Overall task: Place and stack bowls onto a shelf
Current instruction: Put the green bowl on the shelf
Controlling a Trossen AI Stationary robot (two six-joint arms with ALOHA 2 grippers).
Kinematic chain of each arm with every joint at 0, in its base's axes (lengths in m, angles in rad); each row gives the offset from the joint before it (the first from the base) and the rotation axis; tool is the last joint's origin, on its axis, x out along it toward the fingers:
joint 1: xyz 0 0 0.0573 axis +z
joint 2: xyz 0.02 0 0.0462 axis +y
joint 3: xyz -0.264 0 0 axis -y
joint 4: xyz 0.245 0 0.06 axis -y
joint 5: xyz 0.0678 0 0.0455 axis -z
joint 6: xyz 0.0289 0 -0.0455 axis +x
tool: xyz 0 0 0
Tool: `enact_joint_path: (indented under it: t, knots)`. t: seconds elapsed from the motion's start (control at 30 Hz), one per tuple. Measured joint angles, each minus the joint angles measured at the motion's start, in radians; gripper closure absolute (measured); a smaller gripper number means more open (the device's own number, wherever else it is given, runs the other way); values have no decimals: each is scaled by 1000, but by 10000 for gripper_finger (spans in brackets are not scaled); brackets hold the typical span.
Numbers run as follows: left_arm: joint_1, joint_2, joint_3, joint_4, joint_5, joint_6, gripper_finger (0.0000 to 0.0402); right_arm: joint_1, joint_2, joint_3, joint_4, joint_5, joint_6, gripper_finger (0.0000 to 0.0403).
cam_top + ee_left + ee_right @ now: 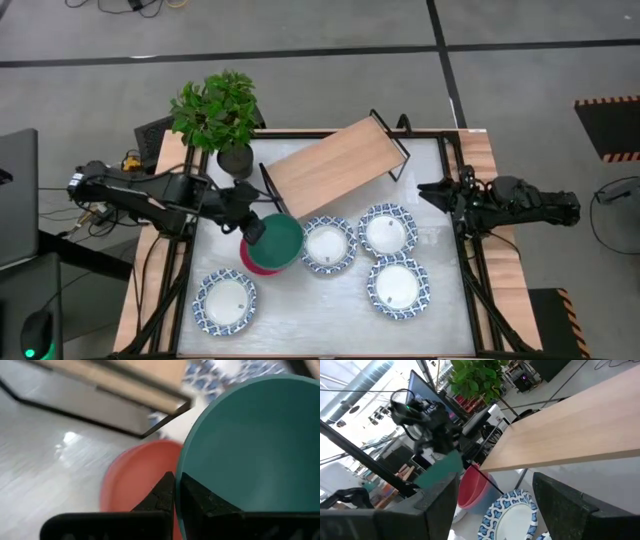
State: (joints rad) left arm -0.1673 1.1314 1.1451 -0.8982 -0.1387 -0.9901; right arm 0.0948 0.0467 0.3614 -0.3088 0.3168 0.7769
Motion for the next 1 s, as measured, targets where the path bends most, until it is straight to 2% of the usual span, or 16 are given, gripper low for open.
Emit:
enact_joint_path:
  t: [0.07, 0.23, 0.33, 0.53, 0.63, 0.8, 1.0]
  knots:
    - [0, 0, 35, -1, -11, -1, 401, 0, 0, 0, 0, 0, 0, 121]
    - [23, -1, 110, 45, -165, -24, 401, 0, 0, 0, -6, 0, 0, 121]
    - [62, 0, 131, 98, -208, -24, 401, 0, 0, 0, -6, 0, 0, 121]
    - [167, 69, 156, 216, -178, 9, 401, 0, 0, 0, -11, 0, 0, 121]
    - [216, 139, 207, 240, -120, 43, 401, 0, 0, 0, -17, 0, 0, 121]
    - [294, 289, 341, 115, -44, 113, 401, 0, 0, 0, -40, 0, 1, 121]
    - [361, 460, 512, -18, -44, 212, 401, 0, 0, 0, -53, 0, 1, 121]
